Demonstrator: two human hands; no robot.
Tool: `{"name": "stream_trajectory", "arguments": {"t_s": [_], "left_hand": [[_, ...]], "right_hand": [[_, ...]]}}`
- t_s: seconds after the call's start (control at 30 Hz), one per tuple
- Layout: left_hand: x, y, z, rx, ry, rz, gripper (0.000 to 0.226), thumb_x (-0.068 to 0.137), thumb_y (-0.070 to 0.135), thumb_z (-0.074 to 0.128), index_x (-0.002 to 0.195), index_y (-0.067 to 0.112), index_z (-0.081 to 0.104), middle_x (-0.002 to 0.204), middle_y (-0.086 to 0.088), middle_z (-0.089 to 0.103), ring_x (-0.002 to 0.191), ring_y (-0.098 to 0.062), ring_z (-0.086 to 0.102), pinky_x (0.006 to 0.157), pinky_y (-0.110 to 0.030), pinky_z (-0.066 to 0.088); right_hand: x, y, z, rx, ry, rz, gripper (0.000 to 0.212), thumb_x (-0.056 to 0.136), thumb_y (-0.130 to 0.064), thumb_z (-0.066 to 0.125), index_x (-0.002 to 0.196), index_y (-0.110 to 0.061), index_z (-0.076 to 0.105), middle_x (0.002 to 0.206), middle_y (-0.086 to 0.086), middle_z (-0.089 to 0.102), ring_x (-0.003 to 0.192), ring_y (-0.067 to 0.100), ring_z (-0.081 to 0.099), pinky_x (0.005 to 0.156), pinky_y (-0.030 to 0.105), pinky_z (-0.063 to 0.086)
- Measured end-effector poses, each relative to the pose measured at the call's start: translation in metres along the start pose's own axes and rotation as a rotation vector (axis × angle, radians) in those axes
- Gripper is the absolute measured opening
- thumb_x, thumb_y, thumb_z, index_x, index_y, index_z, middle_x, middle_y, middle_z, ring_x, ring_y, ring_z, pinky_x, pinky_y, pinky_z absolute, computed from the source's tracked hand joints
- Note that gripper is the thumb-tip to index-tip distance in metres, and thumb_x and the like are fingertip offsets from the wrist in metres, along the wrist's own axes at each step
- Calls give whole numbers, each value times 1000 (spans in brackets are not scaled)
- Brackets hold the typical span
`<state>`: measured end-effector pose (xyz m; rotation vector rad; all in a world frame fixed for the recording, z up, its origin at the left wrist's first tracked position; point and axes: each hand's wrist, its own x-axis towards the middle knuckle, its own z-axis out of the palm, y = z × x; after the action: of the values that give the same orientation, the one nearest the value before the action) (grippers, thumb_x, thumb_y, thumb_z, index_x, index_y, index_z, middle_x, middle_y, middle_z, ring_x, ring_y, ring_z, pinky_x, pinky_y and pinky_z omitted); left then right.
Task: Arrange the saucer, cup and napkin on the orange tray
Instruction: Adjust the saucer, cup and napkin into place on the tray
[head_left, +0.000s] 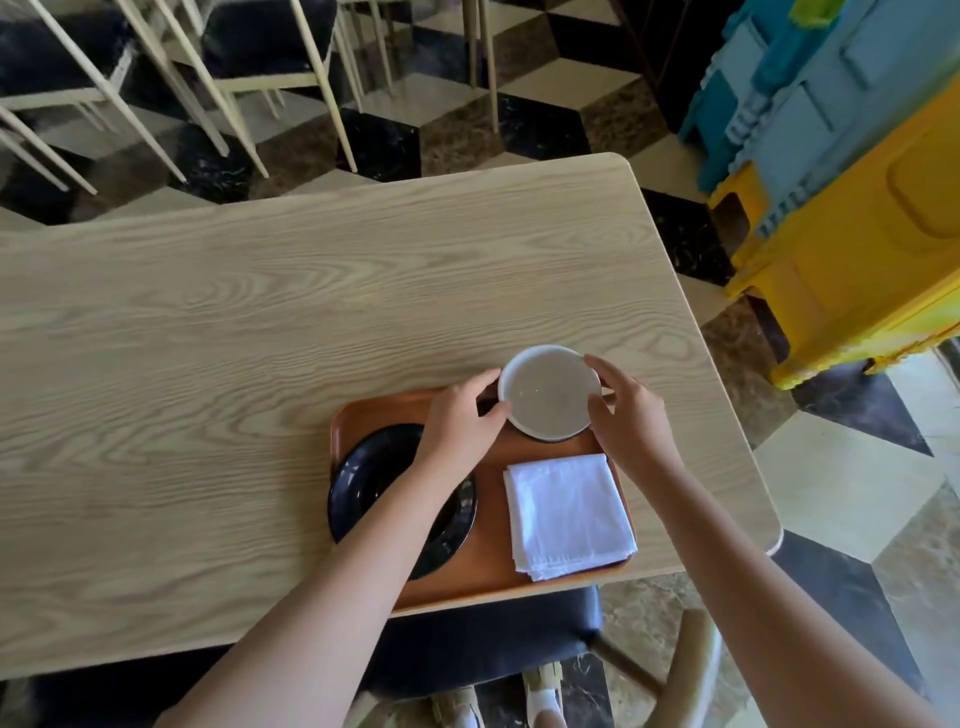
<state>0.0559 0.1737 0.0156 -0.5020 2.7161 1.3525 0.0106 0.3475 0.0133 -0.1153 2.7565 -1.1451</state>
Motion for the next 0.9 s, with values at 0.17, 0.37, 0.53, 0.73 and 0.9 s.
{"name": "stream_trajectory", "arguments": {"t_s": [0.17, 0.37, 0.53, 0.73, 0.9], "left_hand": [[-8, -10, -9, -42, -2, -12, 43, 83, 16, 66, 125, 14, 56, 125, -1, 63, 115, -14, 56, 97, -23, 40], [-14, -17, -13, -55, 7, -10, 44, 83, 18, 66, 125, 16, 56, 126, 0, 62, 115, -11, 54, 87, -7, 33], [-18, -13, -11, -45, 32, 16, 44, 85, 14, 64, 127, 12, 54, 127, -3, 61, 118, -15, 53, 89, -8, 32], [-58, -6, -9, 4, 286, 207, 41, 87, 9, 59, 127, 6, 52, 126, -10, 58, 119, -16, 49, 100, -14, 30], [-103, -12, 25, 253, 102, 467, 39, 88, 19, 48, 125, 7, 54, 129, -9, 57, 126, -18, 45, 110, -33, 31]], "right_hand": [[-6, -5, 4, 18, -24, -4, 46, 83, -3, 48, 124, -21, 55, 109, 9, 68, 94, 24, 62, 71, 21, 36], [-13, -10, 7, 21, -52, -19, 44, 85, -3, 46, 126, -20, 52, 106, 9, 66, 98, 26, 59, 74, 25, 38], [-14, -12, 5, -1, -77, -24, 44, 86, -5, 46, 128, -20, 50, 108, 10, 65, 99, 27, 59, 74, 26, 39], [-48, -4, -15, 23, -8, -67, 34, 86, -7, 55, 119, -19, 57, 112, 4, 66, 93, 14, 61, 73, 19, 42], [-95, 22, -16, -322, -19, -343, 34, 85, -8, 60, 119, -6, 59, 125, 15, 60, 118, 31, 55, 95, 41, 45]]}}
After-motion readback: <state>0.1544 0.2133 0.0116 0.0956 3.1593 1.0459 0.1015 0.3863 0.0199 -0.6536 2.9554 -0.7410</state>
